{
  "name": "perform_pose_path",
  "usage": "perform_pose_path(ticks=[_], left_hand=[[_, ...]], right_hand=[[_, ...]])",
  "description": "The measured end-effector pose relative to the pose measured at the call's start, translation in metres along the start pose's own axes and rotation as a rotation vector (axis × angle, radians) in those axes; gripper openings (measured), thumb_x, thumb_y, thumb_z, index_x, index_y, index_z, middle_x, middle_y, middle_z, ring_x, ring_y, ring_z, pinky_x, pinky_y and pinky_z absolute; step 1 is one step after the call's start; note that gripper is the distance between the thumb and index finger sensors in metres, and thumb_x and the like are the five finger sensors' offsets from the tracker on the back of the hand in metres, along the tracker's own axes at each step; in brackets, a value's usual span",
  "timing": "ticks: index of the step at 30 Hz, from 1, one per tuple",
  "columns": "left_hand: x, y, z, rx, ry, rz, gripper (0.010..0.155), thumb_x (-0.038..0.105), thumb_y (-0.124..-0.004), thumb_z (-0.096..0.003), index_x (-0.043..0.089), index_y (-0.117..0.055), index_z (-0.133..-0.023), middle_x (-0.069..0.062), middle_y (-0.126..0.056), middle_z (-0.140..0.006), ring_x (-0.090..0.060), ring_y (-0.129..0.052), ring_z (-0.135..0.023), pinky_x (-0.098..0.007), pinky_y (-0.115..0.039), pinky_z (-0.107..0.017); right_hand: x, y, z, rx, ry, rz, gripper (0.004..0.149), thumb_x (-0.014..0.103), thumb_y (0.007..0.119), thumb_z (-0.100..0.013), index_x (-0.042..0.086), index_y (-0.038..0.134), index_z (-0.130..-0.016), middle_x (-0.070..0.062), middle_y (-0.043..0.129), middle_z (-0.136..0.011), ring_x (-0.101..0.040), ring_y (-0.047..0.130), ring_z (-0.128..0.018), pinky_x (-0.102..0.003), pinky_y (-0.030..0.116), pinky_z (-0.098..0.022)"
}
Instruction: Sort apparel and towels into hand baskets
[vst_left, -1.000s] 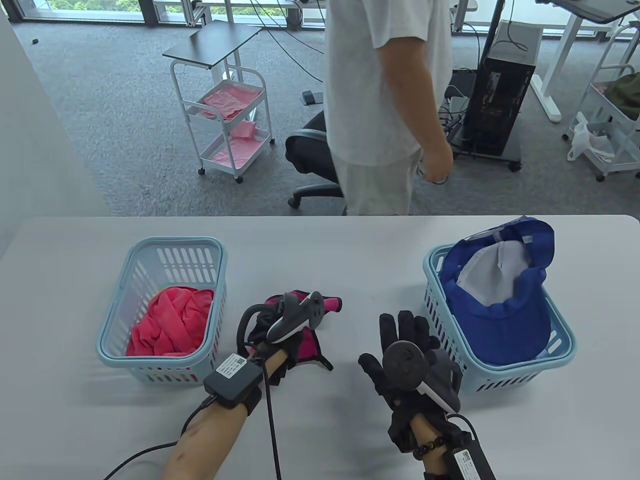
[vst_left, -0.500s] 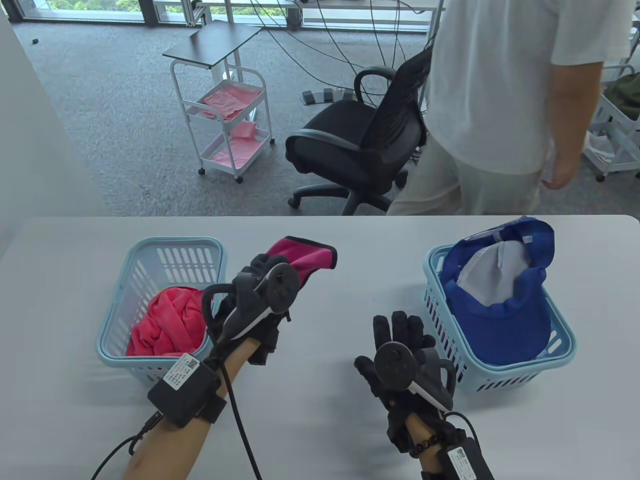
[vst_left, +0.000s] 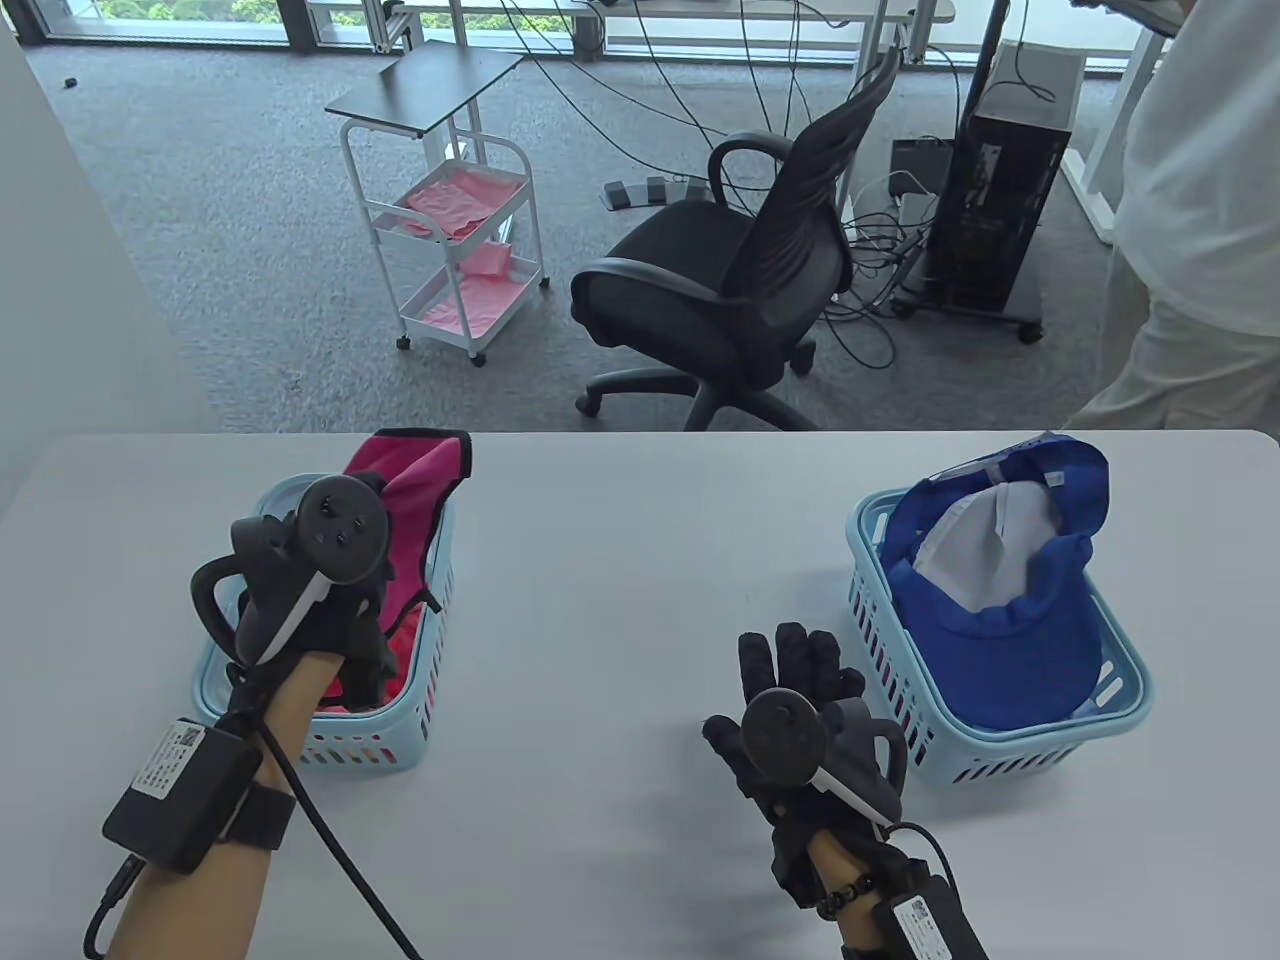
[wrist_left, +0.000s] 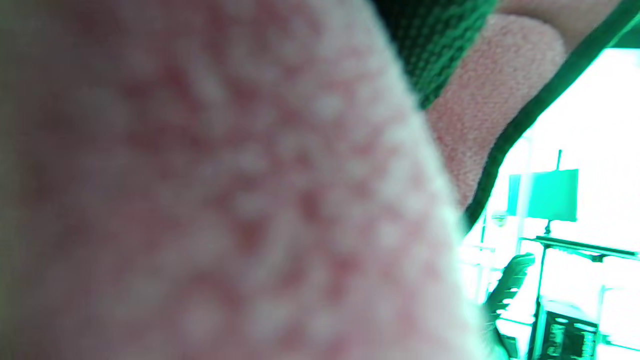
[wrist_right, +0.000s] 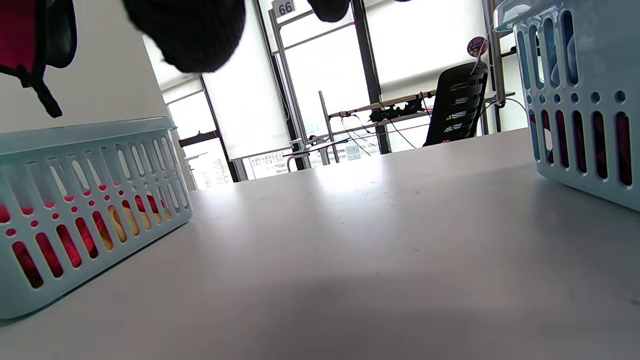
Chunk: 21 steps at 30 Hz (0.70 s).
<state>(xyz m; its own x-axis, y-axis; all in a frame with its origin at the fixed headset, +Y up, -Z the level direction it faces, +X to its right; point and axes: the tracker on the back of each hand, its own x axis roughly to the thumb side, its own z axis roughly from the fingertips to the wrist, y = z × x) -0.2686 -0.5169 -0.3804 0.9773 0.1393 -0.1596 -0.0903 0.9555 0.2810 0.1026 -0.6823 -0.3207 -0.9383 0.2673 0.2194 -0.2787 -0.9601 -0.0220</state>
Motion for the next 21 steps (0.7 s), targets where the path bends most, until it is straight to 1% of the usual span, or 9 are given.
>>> perform_pose_path(ticks=[5, 8, 11, 13, 14, 15, 17, 18, 21], left_hand=[[-0.023, -0.01, -0.01, -0.023, 0.065, -0.037, 0.043, 0.037, -0.083, -0.054, 0.029, -0.075, -0.096, -0.004, -0.087, -0.096, -0.025, -0.107, -0.071, -0.037, -0.094, -0.054], [-0.029, -0.016, -0.014, -0.042, 0.085, -0.051, 0.043, 0.037, -0.083, -0.054, 0.029, -0.076, -0.096, -0.004, -0.087, -0.096, -0.025, -0.107, -0.071, -0.037, -0.094, -0.053], [-0.03, -0.02, -0.016, -0.043, 0.095, -0.07, 0.043, 0.038, -0.083, -0.0539, 0.029, -0.076, -0.096, -0.004, -0.088, -0.096, -0.026, -0.107, -0.071, -0.037, -0.094, -0.053], [-0.03, -0.024, -0.017, -0.063, 0.103, -0.086, 0.044, 0.038, -0.083, -0.0539, 0.029, -0.076, -0.096, -0.005, -0.087, -0.097, -0.027, -0.107, -0.071, -0.038, -0.094, -0.053], [-0.031, -0.027, -0.018, -0.087, 0.113, -0.095, 0.045, 0.039, -0.083, -0.0541, 0.028, -0.075, -0.097, -0.005, -0.086, -0.099, -0.028, -0.106, -0.074, -0.04, -0.094, -0.054], [-0.031, -0.029, -0.018, -0.104, 0.12, -0.095, 0.049, 0.041, -0.082, -0.054, 0.027, -0.073, -0.1, -0.007, -0.083, -0.102, -0.032, -0.103, -0.079, -0.044, -0.092, -0.058], [-0.034, -0.038, -0.02, -0.14, 0.118, -0.093, 0.055, 0.043, -0.082, -0.0538, 0.026, -0.069, -0.104, -0.011, -0.076, -0.109, -0.041, -0.094, -0.091, -0.056, -0.085, -0.064], [-0.035, -0.043, -0.021, -0.165, 0.121, -0.097, 0.057, 0.044, -0.082, -0.0538, 0.025, -0.067, -0.105, -0.012, -0.074, -0.111, -0.045, -0.091, -0.094, -0.06, -0.082, -0.066], [-0.039, -0.053, -0.02, -0.201, 0.124, -0.065, 0.06, 0.046, -0.079, -0.0542, 0.024, -0.065, -0.108, -0.014, -0.069, -0.114, -0.05, -0.085, -0.098, -0.064, -0.077, -0.069]], right_hand=[[0.0, 0.0, 0.0, 0.0, 0.002, 0.005, 0.083, 0.046, 0.073, -0.054, 0.002, 0.033, -0.113, -0.036, 0.019, -0.112, -0.065, 0.021, -0.098, -0.08, 0.03, -0.067], [0.0, 0.0, 0.0, 0.002, 0.005, 0.011, 0.083, 0.046, 0.073, -0.054, 0.002, 0.033, -0.113, -0.036, 0.019, -0.112, -0.065, 0.021, -0.098, -0.08, 0.03, -0.067], [0.0, 0.0, 0.0, 0.001, 0.007, 0.013, 0.083, 0.046, 0.073, -0.054, 0.002, 0.033, -0.113, -0.036, 0.019, -0.111, -0.065, 0.021, -0.098, -0.08, 0.03, -0.067], [0.0, 0.0, 0.001, 0.001, 0.007, 0.014, 0.083, 0.047, 0.073, -0.054, 0.002, 0.033, -0.113, -0.036, 0.019, -0.111, -0.065, 0.021, -0.098, -0.08, 0.031, -0.067], [0.0, 0.0, 0.001, 0.001, 0.007, 0.016, 0.083, 0.047, 0.073, -0.054, 0.002, 0.033, -0.113, -0.036, 0.019, -0.111, -0.065, 0.021, -0.098, -0.08, 0.031, -0.067], [0.0, 0.0, 0.001, 0.0, 0.008, 0.017, 0.083, 0.046, 0.073, -0.054, 0.002, 0.033, -0.113, -0.036, 0.019, -0.111, -0.065, 0.022, -0.098, -0.08, 0.031, -0.067], [0.001, 0.0, 0.001, -0.004, 0.009, 0.02, 0.083, 0.046, 0.073, -0.054, 0.002, 0.033, -0.113, -0.036, 0.019, -0.111, -0.065, 0.021, -0.098, -0.08, 0.031, -0.067], [0.001, 0.0, 0.001, -0.005, 0.008, 0.019, 0.083, 0.046, 0.073, -0.054, 0.002, 0.033, -0.113, -0.036, 0.019, -0.111, -0.065, 0.021, -0.098, -0.08, 0.031, -0.067], [0.001, 0.0, 0.002, -0.005, 0.005, 0.019, 0.083, 0.047, 0.073, -0.054, 0.002, 0.033, -0.113, -0.036, 0.019, -0.111, -0.065, 0.022, -0.098, -0.08, 0.031, -0.067]])
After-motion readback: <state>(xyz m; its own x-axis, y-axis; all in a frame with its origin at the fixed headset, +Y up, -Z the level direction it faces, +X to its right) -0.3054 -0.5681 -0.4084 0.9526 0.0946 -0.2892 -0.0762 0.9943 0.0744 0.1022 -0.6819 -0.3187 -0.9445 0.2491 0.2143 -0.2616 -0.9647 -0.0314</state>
